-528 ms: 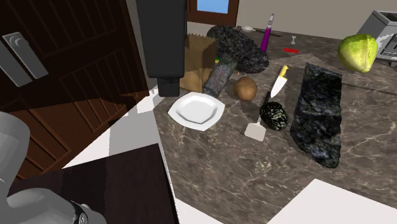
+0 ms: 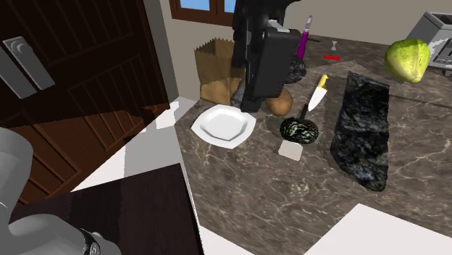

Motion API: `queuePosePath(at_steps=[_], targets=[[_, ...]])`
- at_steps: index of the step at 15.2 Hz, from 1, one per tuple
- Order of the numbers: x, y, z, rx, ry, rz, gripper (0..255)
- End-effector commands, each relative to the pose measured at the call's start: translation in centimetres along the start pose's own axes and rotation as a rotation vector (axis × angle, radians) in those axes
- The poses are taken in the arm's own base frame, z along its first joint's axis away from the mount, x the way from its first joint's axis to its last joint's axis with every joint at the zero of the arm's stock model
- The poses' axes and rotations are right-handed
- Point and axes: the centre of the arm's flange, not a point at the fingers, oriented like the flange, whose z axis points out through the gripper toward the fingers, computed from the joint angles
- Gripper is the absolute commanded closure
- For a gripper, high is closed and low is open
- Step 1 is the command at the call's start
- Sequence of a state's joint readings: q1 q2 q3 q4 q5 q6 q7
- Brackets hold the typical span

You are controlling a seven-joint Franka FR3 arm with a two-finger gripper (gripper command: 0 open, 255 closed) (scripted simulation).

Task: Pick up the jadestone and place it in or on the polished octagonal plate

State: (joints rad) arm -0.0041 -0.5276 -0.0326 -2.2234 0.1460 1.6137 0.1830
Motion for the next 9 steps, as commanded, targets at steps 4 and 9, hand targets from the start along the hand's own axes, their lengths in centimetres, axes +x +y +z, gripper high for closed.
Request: queuePosePath(at_steps=[4, 9], targets=[[6.1, -2.2, 2.8, -0.003, -0.029, 0.002, 0], [12.0, -4.3, 5.8, -0.006, -0.058, 0.005, 0]])
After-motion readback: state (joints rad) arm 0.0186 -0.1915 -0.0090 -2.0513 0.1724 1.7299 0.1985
